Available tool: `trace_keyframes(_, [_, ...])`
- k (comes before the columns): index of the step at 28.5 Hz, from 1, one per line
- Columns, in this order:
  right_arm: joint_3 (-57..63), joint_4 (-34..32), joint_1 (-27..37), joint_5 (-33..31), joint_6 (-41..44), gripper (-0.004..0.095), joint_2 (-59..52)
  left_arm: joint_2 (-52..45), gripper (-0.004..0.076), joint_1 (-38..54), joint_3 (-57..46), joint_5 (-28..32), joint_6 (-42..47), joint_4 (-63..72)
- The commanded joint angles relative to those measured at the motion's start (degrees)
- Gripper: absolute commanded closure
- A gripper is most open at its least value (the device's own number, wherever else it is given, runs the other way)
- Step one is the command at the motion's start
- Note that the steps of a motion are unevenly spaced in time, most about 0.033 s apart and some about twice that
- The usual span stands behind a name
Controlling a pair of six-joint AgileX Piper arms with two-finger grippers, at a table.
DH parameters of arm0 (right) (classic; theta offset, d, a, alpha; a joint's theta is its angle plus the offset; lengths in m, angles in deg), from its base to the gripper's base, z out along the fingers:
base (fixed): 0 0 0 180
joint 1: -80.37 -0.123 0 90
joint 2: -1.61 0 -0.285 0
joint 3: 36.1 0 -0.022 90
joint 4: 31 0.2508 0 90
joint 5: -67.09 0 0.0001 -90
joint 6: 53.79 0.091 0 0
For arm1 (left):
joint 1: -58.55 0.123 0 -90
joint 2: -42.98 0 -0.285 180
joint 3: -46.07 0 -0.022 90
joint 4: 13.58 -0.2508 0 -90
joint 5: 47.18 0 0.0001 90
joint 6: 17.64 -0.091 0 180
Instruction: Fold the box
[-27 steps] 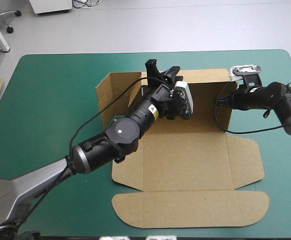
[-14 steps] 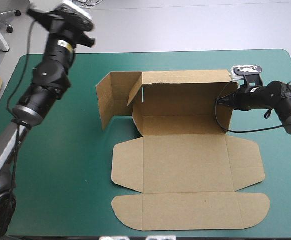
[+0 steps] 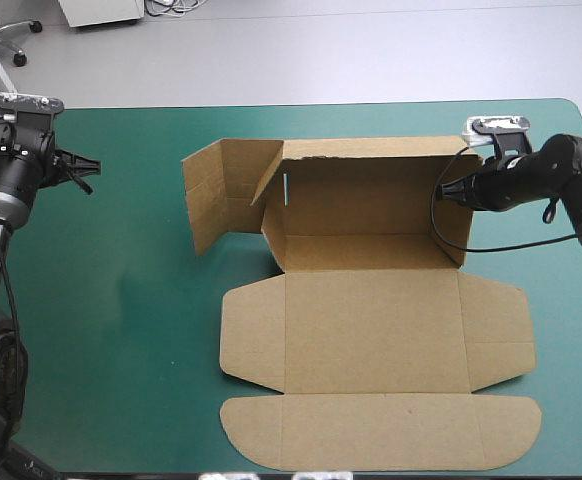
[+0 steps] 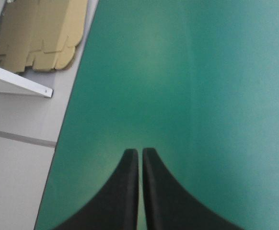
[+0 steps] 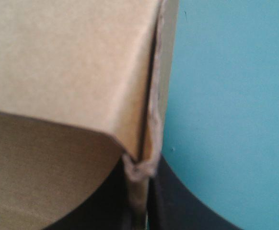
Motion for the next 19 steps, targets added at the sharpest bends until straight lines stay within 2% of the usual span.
trace_keyframes(1, [-9.93, 1.44, 0.55, -6.52, 0.73, 0.0939, -0.19, -2.63, 0.0738, 0.17, 1.87, -3.28, -4.90, 0.93])
trace_keyframes(3, [-16.43, 0.34, 0.55, -16.25, 1.72, 0.0940, 3.03, -2.63, 0.0738, 0.17, 1.87, -6.33, -8.03, 1.33])
trace_keyframes(4, [-19.55, -1.73, 0.42, -16.05, 4.23, 0.0940, 4.68, -2.63, 0.0738, 0.17, 1.87, -8.60, -9.40, 1.61])
trace_keyframes(8, [-21.99, -0.75, 0.42, -16.05, 4.74, 0.0940, 7.76, -2.63, 0.0738, 0.17, 1.87, -12.59, -12.90, 4.92])
trace_keyframes(19, [-21.98, -0.94, 0.29, -15.37, 4.11, 0.0939, 16.08, -2.63, 0.0738, 0.17, 1.87, -12.18, -14.45, 10.58])
